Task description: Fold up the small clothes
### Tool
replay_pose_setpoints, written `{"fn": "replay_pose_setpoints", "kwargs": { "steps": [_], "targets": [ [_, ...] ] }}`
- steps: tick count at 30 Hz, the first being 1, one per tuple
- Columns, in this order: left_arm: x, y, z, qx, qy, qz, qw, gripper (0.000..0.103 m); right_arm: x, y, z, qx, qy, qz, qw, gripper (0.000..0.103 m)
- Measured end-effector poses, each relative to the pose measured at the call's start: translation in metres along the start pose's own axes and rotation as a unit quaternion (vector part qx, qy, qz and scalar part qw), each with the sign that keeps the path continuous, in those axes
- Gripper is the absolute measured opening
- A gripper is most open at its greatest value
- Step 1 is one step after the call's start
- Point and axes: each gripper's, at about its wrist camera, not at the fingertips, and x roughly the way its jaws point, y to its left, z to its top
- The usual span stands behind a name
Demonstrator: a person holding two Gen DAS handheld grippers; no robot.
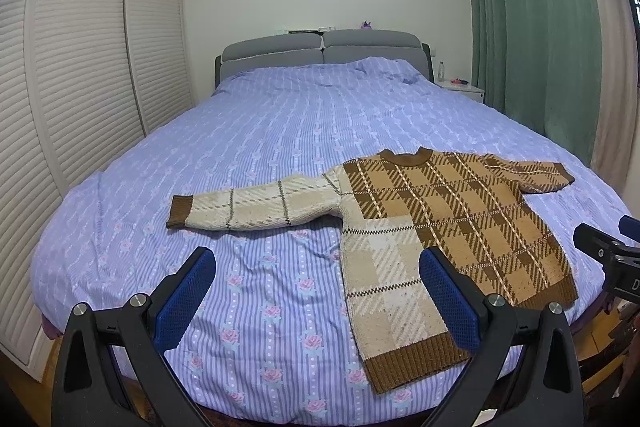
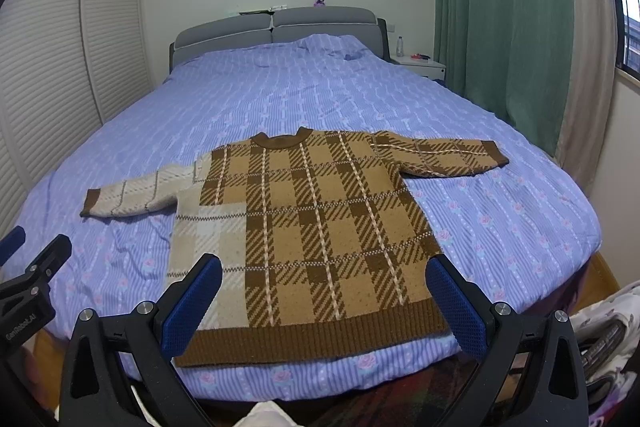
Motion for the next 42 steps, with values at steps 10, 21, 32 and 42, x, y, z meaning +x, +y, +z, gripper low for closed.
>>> {"fn": "replay_pose_setpoints", "kwargs": {
  "steps": [10, 21, 32, 42],
  "targets": [
    [-0.0002, -0.0011, 0.0002, 0.002, -0.002, 0.0, 1.0, 0.103, 0.0008, -0.0006, 0.0002, 0.001, 0.0, -0.001, 1.0, 0.103],
    [-0.0001, 0.0007, -0.0006, 0.001, -0.001, -0.003, 1.0, 0.103, 0.0037, 0.0003, 0.0008, -0.001, 0.006, 0.001, 1.0, 0.103],
    [0.0014, 0.0036, -0.0012, 0.0, -0.002, 0.0, 1.0, 0.103, 0.0046, -0.0005, -0.0007, -0.002, 0.007, 0.002, 1.0, 0.103],
    [0.0024, 0.0043, -0.0002, 0.001, 0.0, -0.001, 1.0, 0.103, 0.0065, -0.0008, -0.0013, -0.003, 0.009, 0.0, 1.0, 0.103]
  ]
}}
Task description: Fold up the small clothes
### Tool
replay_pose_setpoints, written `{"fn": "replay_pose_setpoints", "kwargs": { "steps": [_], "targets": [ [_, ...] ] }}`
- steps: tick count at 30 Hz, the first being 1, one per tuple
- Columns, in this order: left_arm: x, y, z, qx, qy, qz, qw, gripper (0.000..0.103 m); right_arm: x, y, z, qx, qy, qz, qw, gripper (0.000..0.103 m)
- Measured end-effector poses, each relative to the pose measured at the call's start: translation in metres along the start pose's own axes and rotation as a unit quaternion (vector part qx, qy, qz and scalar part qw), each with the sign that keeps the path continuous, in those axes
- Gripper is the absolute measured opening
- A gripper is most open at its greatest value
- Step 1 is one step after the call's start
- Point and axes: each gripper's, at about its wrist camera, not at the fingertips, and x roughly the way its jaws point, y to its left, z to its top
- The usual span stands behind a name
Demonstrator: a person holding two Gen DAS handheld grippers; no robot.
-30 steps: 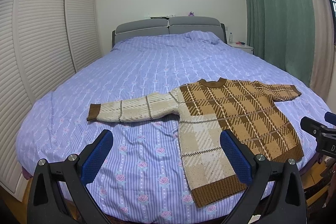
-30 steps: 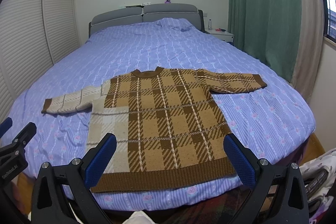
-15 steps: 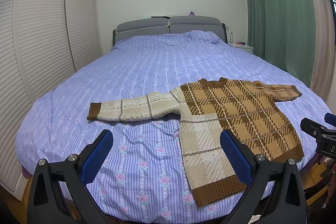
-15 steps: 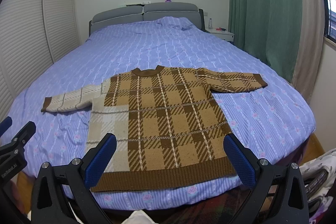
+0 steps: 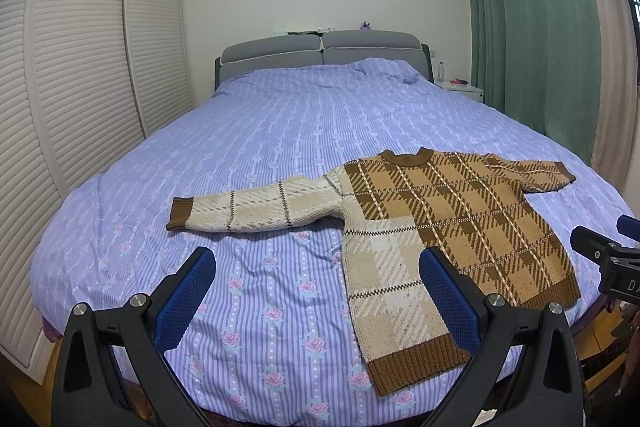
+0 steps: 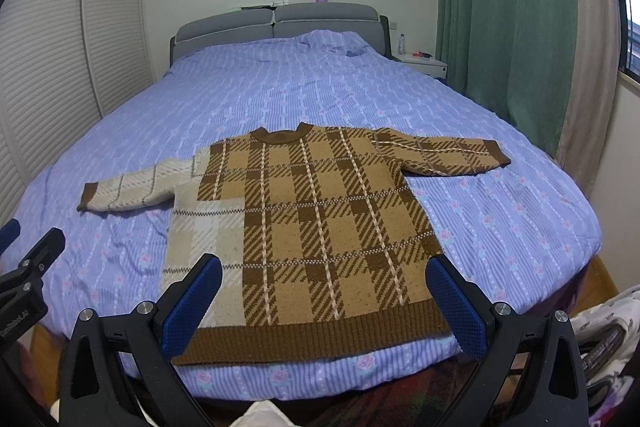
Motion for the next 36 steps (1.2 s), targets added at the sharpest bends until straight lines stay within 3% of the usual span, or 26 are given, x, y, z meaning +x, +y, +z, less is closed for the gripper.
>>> {"fn": "replay_pose_setpoints", "kwargs": {
  "steps": [16, 22, 24, 29, 36],
  "targets": [
    [0.018, -0.017, 0.006, 0.013, 0.003, -0.01, 0.9999, 0.103, 0.01, 0.0, -0.001, 0.001, 0.015, -0.002, 1.0, 0.103],
    [0.054, -0.048, 0.019, 0.04, 0.01, -0.052, 0.9978, 0.103, 0.031, -0.011, 0.003, 0.005, 0.009, -0.02, 1.0, 0.103],
    [0.075, -0.067, 0.032, 0.05, 0.015, -0.085, 0.995, 0.103, 0.043, -0.024, 0.012, 0.01, -0.005, -0.045, 0.999, 0.103],
    [0.127, -0.13, 0.077, 0.076, 0.021, -0.12, 0.9896, 0.103, 0.085, -0.077, 0.045, 0.054, -0.023, -0.097, 0.994, 0.103],
    [0.194, -0.233, 0.122, 0.105, 0.043, -0.142, 0.9834, 0.103, 0.147, -0.181, 0.085, 0.156, 0.004, -0.129, 0.979, 0.103]
  ]
}}
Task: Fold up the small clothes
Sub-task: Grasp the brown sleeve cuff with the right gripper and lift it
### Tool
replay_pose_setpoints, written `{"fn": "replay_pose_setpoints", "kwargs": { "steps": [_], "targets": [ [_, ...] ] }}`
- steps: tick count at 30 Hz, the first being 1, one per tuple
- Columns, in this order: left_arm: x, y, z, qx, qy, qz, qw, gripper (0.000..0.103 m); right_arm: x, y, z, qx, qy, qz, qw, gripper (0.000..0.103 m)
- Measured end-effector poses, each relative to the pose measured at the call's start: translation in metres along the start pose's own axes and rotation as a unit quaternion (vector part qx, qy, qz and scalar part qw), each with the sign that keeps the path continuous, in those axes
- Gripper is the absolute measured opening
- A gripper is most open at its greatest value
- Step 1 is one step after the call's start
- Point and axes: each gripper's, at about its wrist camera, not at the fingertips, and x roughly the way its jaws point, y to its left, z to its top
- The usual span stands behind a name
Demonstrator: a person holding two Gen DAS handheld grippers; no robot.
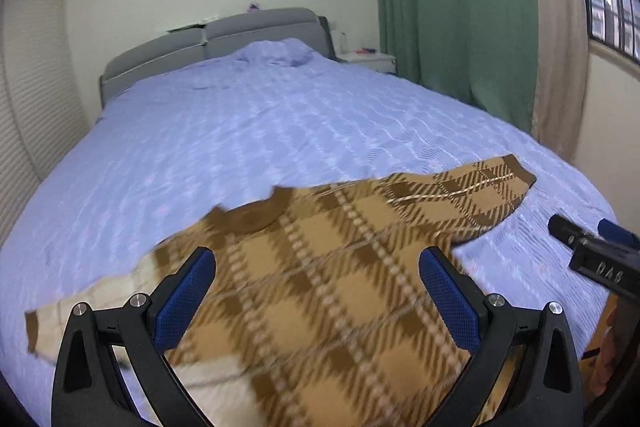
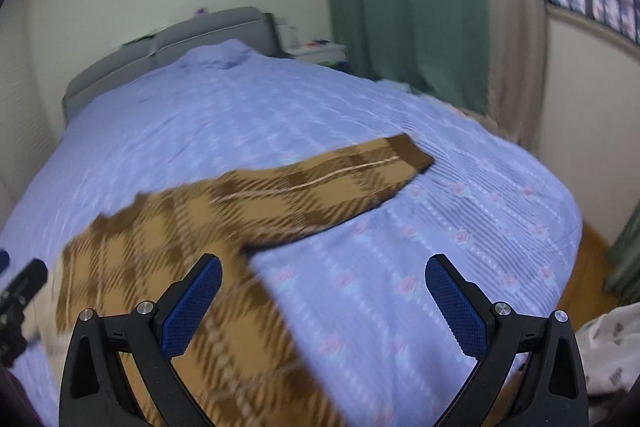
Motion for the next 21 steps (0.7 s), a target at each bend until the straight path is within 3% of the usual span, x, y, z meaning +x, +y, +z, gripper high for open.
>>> {"fn": "replay_pose_setpoints", "kwargs": {
  "steps": [8, 10, 12, 17, 21],
  "targets": [
    [0.079, -0.07, 0.037, -0.01, 0.043, -0.019, 0.9989, 0.103, 0.085, -0.066, 0.045, 0.042, 0.007, -0.003, 0.999, 0.1],
    [0.093, -0.091, 0.044, 0.003, 0.043, -0.021, 0.9988, 0.103, 0.105, -0.083, 0.049, 0.075, 0.012, 0.019, 0.997, 0.088],
    [0.109, -0.106, 0.049, 0.011, 0.051, -0.024, 0.9984, 0.103, 0.126, -0.097, 0.052, 0.102, 0.023, 0.02, 0.994, 0.083],
    [0.137, -0.131, 0.057, 0.021, 0.059, -0.019, 0.9979, 0.103, 0.162, -0.114, 0.055, 0.093, 0.028, 0.007, 0.995, 0.071],
    [0.147, -0.141, 0.057, 0.034, 0.056, -0.019, 0.9977, 0.103, 0.202, -0.131, 0.057, 0.111, 0.057, 0.006, 0.992, 0.05]
  ]
}}
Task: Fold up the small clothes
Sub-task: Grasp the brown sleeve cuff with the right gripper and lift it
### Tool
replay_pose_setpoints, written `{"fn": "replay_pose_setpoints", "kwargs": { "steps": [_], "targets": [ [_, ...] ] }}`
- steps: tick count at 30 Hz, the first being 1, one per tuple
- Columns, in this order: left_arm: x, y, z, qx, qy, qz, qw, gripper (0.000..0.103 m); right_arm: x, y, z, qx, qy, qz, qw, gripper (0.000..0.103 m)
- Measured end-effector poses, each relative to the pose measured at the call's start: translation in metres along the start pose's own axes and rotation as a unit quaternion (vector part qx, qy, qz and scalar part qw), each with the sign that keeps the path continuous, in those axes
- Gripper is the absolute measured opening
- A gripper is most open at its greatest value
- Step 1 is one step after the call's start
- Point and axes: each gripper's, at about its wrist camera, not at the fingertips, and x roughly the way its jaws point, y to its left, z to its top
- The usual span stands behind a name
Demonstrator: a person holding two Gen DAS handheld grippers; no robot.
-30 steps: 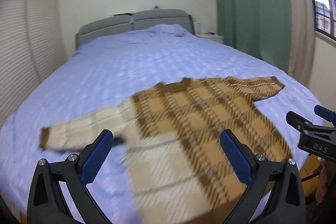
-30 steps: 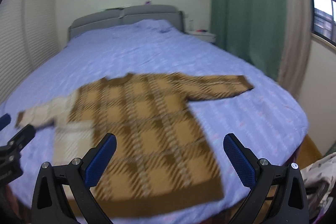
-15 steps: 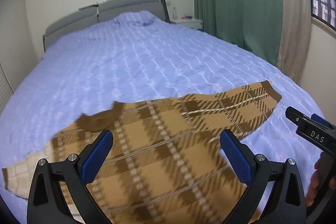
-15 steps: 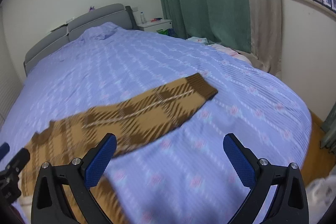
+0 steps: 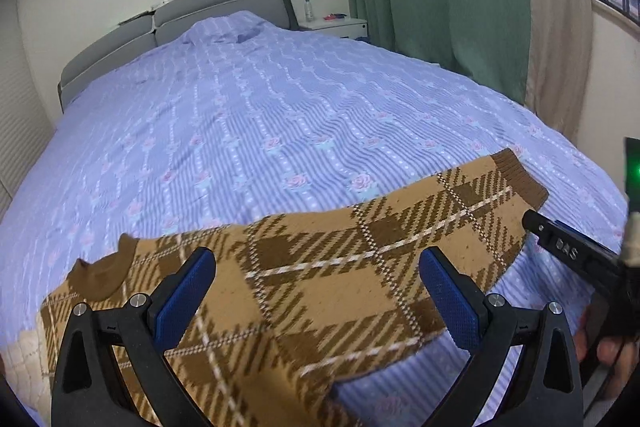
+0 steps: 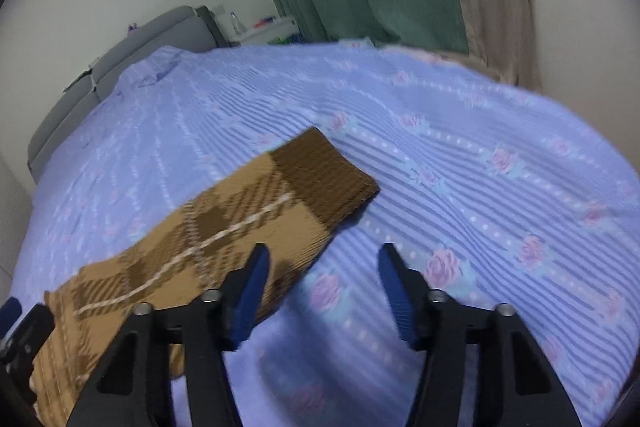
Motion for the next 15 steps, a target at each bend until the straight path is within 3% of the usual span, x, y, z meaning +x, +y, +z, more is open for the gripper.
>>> {"fn": "replay_pose_setpoints", "kwargs": {
  "steps": [11, 15],
  "targets": [
    [0.026, 0.009, -0.006, -0.013, 0.019, 0.011, 0.9997, 0.103, 0.043, -0.005, 0.019, 0.01, 0.008, 0.015, 1.0, 0.035],
    [0.026, 0.019, -0.005, -0.02, 0.019, 0.016, 0.9995, 0.103, 0.045, -0.005, 0.023, 0.017, 0.013, 0.027, 0.999, 0.017]
  ]
}}
